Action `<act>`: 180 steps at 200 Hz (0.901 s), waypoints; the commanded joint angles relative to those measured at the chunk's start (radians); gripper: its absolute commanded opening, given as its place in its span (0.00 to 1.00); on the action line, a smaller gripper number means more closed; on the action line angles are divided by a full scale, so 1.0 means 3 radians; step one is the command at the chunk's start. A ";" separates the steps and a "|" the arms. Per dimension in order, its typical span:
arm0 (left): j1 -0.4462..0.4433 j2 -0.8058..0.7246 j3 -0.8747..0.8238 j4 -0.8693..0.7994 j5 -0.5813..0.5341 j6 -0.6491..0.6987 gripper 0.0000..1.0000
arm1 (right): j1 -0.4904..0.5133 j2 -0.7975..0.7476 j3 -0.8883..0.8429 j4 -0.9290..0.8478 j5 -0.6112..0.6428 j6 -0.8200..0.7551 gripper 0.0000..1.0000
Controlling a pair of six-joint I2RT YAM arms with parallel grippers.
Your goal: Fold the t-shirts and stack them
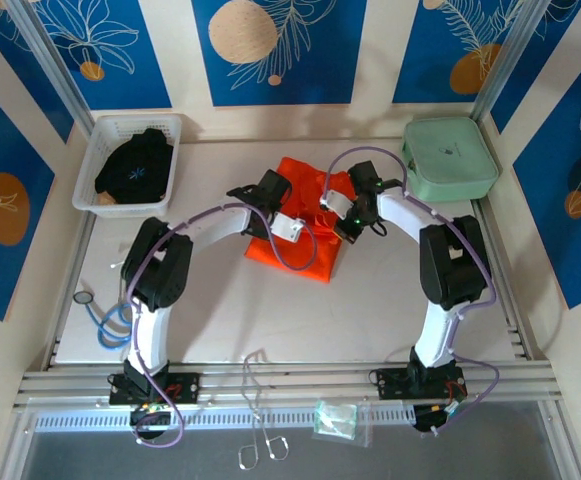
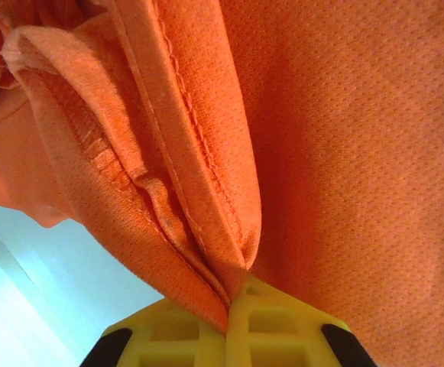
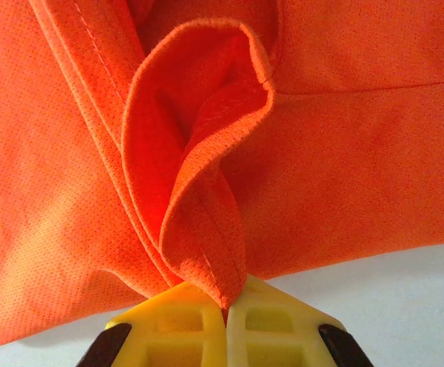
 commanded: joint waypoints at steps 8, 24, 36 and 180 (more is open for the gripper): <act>0.0086 0.0147 0.0096 0.0119 -0.0196 0.0108 0.00 | -0.0037 0.0194 0.0132 0.0063 0.0072 0.0174 0.04; 0.0086 0.0180 0.0094 0.0262 -0.0239 0.0098 0.00 | -0.0043 0.0259 0.0173 0.0074 0.0129 0.0282 0.17; 0.0084 0.0176 0.0090 0.0407 -0.0262 0.0082 0.09 | -0.0048 0.0257 0.0184 0.0128 0.0167 0.0396 0.29; 0.0078 -0.1223 -0.0940 0.2771 -0.0855 -0.0849 0.87 | 0.0092 -0.1370 -0.0590 0.0143 -0.0476 -0.0256 0.68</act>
